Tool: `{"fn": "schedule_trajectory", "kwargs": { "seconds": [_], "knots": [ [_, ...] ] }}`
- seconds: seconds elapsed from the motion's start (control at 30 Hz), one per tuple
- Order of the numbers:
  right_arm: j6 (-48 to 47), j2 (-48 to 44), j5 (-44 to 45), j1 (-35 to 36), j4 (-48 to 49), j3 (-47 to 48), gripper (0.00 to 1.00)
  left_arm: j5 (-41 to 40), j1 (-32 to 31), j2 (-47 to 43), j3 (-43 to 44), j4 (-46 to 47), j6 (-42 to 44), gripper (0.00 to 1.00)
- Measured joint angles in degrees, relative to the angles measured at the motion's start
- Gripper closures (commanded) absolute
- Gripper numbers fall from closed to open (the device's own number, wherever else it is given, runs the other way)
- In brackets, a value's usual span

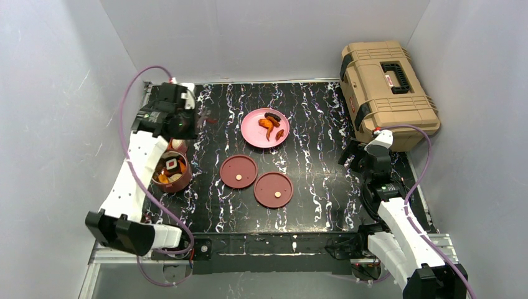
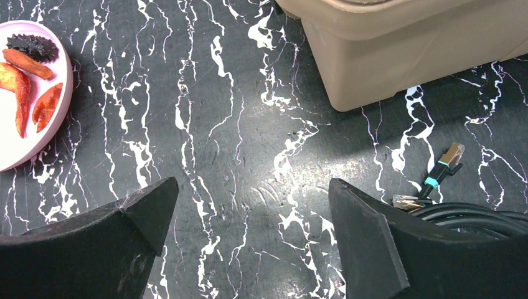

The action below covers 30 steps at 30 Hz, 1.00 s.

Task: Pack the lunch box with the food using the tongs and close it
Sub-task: Place the fake food in the packing box.

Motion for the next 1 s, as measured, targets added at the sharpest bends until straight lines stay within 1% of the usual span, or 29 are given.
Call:
{"fn": "schedule_trajectory", "kwargs": {
  "seconds": [0.1,0.23,0.4,0.53,0.67,0.83,1.0],
  "knots": [
    [0.00,0.00,-0.02,0.00,0.00,0.00,0.00,-1.03,5.25,-4.37,-1.46,-2.75,0.72,0.99],
    [0.02,0.00,-0.04,0.00,0.00,0.00,0.00,-2.58,9.40,-10.27,-4.31,-5.99,1.03,0.99],
    [0.04,0.46,-0.22,0.00,0.04,0.00,0.00,-4.44,13.53,-12.76,-4.76,-8.50,0.74,0.98],
    [0.07,0.94,-0.22,0.00,0.04,0.00,0.00,-5.44,14.16,-13.42,-6.62,-9.94,-0.68,0.98],
    [0.07,0.94,-0.22,0.00,0.09,0.00,0.00,-5.35,14.14,-16.09,-9.20,-12.20,-1.81,0.98],
    [0.09,1.38,-0.26,0.00,0.28,0.00,0.00,-6.51,14.16,-20.37,-9.31,-15.69,-2.71,0.98],
    [0.11,1.73,-0.26,0.00,0.31,0.00,0.00,-7.78,14.16,-22.43,-9.33,-18.05,-3.10,0.96]
  ]
}}
